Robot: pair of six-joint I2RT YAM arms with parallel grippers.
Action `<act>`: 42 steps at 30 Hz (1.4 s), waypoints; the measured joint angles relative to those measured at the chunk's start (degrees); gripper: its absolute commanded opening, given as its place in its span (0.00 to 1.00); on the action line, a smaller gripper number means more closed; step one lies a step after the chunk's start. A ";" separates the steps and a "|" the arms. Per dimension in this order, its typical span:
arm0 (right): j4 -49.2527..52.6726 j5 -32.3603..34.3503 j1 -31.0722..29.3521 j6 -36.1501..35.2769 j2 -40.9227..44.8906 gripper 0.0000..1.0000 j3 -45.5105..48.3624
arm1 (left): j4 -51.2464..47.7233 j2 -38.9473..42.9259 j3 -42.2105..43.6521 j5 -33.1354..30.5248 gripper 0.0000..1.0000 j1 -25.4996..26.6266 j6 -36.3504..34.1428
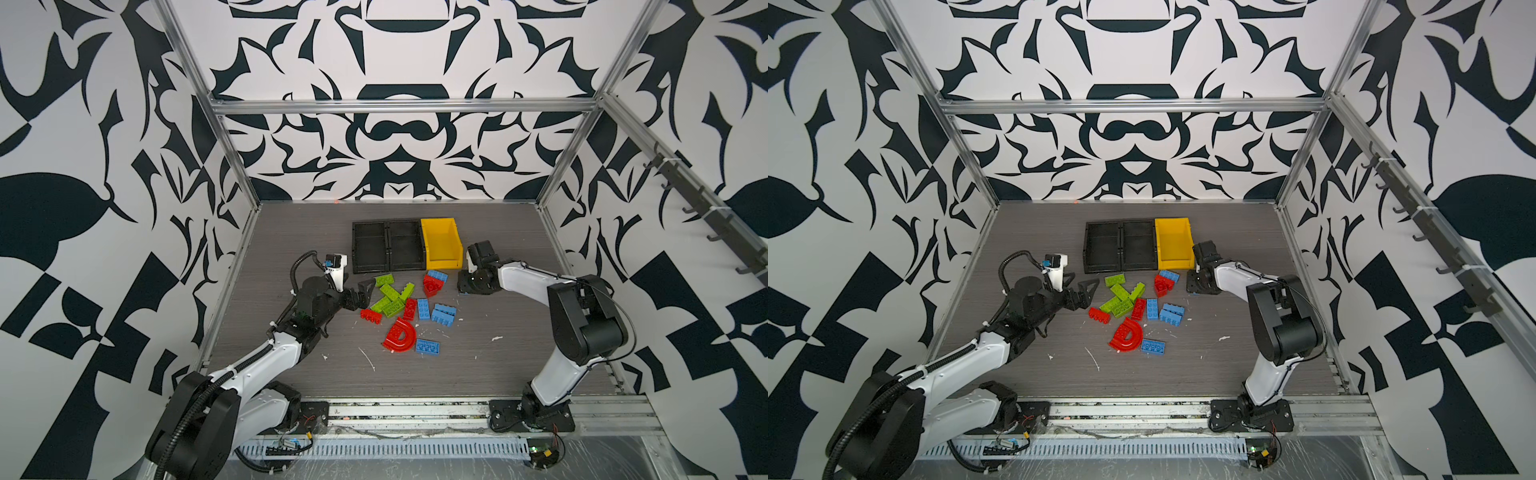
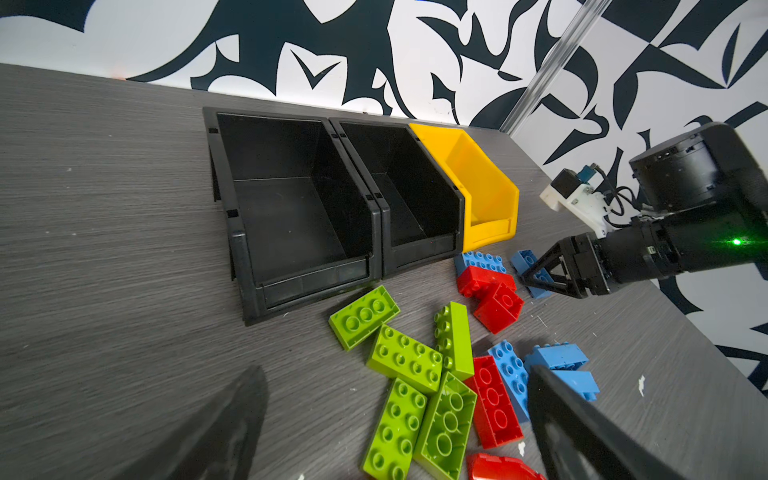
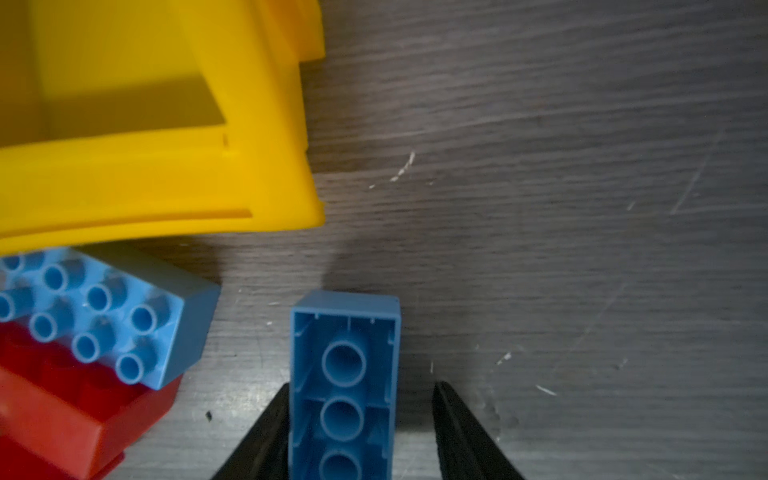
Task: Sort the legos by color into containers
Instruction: 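Grasp the light-blue brick with the right gripper while the left arm advances, then carry the light-blue brick into the yellow bin and open the right gripper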
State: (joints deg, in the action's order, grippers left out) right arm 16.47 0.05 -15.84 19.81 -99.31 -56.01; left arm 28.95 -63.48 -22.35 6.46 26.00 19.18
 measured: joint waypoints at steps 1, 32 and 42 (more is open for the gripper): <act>0.00 0.04 -0.02 0.02 -0.02 0.50 0.00 | 0.00 0.00 0.02 0.00 1.00 0.00 -0.07; 0.74 -7.04 -0.68 -3.50 8.46 0.32 -10.34 | -0.55 1.38 0.39 -1.33 1.00 0.02 -2.12; -0.07 -9.42 -1.86 -5.16 -7.58 0.33 -23.45 | -0.48 0.50 0.39 -1.49 1.00 0.00 -2.23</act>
State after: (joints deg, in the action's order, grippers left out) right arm 16.40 -9.37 -17.69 14.66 -106.89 -79.46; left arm 28.47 -62.98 -21.96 4.97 26.00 16.95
